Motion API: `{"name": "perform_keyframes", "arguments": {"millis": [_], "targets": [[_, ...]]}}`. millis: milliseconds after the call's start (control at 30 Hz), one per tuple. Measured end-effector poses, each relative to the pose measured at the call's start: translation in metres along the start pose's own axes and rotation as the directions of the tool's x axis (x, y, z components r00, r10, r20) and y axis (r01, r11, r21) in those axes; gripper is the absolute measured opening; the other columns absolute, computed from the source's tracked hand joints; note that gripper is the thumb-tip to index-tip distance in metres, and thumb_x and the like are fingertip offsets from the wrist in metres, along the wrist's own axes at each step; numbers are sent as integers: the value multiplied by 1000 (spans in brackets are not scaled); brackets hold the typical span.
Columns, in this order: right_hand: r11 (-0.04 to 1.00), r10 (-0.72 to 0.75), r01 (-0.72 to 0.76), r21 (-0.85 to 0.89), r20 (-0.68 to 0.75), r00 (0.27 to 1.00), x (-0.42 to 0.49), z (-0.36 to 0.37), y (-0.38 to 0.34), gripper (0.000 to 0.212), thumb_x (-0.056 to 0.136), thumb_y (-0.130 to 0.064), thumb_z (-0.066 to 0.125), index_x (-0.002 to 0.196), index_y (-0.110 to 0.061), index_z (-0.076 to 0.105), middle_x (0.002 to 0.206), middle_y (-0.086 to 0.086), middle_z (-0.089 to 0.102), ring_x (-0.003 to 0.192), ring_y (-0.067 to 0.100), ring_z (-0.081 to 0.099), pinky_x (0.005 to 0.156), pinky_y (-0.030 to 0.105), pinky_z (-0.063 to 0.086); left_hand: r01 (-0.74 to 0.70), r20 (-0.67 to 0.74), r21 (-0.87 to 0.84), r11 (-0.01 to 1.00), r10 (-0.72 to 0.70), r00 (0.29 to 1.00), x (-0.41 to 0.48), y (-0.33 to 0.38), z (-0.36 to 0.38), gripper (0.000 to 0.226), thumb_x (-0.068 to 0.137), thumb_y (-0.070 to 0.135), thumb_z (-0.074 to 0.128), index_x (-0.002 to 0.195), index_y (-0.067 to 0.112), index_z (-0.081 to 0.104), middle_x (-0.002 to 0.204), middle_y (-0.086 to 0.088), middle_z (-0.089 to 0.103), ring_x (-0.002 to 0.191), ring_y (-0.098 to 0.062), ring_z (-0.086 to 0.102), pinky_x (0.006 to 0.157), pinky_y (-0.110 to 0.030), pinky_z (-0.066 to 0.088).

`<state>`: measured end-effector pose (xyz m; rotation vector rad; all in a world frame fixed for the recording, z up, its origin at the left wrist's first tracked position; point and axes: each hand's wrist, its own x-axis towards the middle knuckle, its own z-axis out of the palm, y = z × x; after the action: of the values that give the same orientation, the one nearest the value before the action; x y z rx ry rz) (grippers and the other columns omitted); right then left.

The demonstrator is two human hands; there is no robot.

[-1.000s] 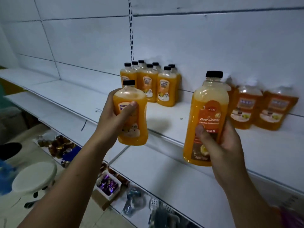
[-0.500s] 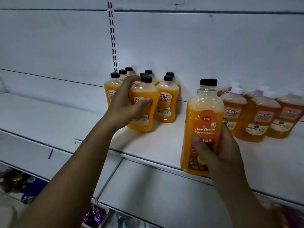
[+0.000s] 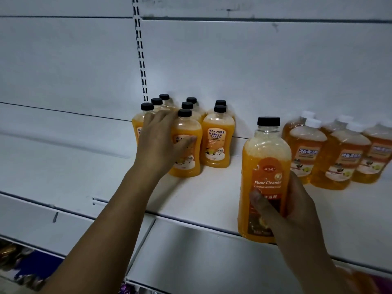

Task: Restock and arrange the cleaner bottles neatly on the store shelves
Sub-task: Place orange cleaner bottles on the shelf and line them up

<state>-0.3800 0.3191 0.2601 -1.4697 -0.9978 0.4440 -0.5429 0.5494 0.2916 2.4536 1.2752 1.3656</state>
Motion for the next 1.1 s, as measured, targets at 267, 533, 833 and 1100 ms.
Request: {"name": "perform_keyframes", "arguments": {"millis": [267,533,833,1100], "targets": [[1000,24,-24,6,11,1000,2,7,1,56,60,-64,62,113,-51,48,115,-27,62,98,-1,63,72,15,44,28,62,-59,998,-24,998,9,0,-3,66,89,42,79,149,31,53,150,5,55,125,-22,61,98,-41,54],[1000,17,-16,20,-8,1000,3,8,6,65,63,-60,65,124,-42,52,118,-22,65,101,-1,65,74,18,46,46,37,-25,999,-45,998,6,-2,0,71,89,46,77,152,30,48,153,7,51,129,-20,58,95,-40,52],[999,1,1,48,-49,999,-2,-6,9,63,66,-58,68,125,-41,55,113,-21,70,97,-15,66,76,18,48,-18,-29,-240,971,11,1000,-59,15,-18,56,94,54,68,142,32,49,138,11,58,105,-11,63,78,-43,60],[1000,-16,10,-26,-222,975,-25,-70,12,81,68,-75,79,136,-38,56,122,-17,71,108,3,70,92,38,57,-146,283,-233,961,211,936,-116,86,6,71,88,77,52,150,42,44,152,14,52,137,-12,49,110,-40,46]]}}
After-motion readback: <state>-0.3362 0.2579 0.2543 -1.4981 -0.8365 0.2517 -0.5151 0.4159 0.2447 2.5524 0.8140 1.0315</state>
